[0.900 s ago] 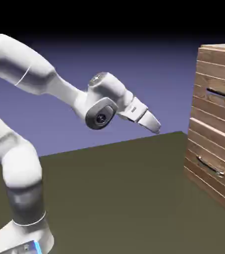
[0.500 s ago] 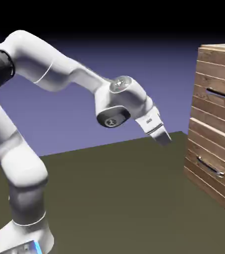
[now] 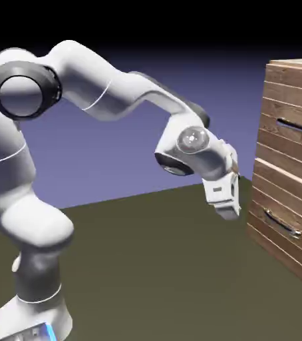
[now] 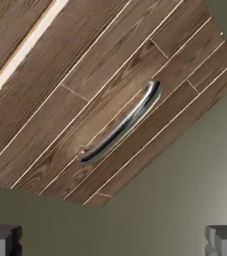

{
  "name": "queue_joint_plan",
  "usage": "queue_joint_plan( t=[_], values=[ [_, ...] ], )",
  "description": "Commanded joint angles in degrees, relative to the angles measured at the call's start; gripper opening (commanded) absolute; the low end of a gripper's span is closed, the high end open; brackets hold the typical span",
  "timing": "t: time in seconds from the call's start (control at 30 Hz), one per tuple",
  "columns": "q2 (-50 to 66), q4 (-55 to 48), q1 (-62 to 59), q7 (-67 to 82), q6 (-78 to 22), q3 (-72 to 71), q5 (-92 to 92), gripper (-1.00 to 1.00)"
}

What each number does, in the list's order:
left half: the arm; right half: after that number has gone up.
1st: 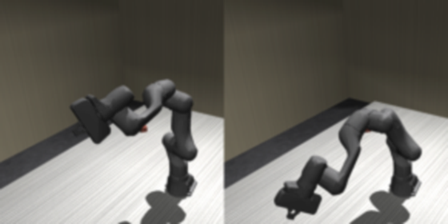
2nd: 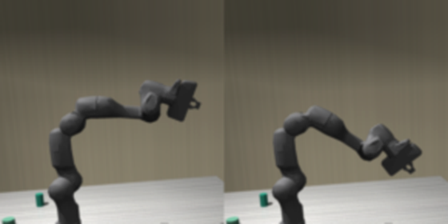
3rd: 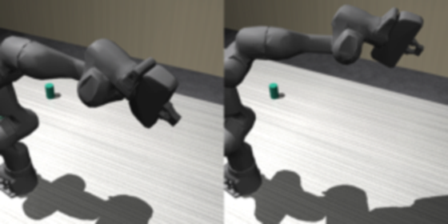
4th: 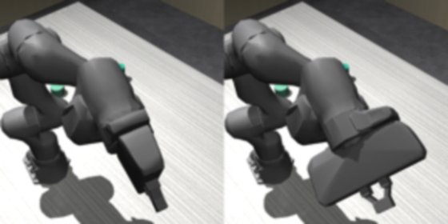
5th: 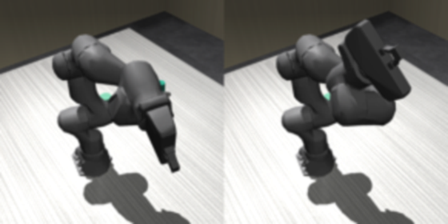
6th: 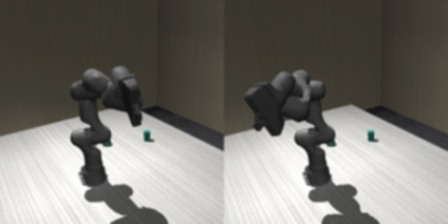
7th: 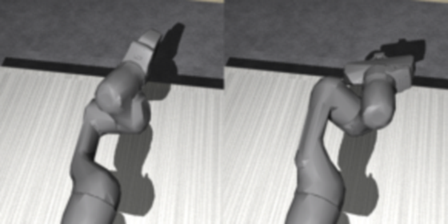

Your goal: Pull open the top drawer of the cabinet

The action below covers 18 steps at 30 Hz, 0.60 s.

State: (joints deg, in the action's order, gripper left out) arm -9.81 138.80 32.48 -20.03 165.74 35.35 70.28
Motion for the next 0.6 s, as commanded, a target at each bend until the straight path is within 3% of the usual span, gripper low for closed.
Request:
queue_joint_plan(
  t=[0.0, 0.57],
  values=[
    [0.81, -0.79, 1.13, 0.8, -0.29, 1.25, 2.5, 0.0],
    [14.58, -14.17, 20.29, 14.32, -5.28, 22.56, 44.86, 0.0]
  ],
)
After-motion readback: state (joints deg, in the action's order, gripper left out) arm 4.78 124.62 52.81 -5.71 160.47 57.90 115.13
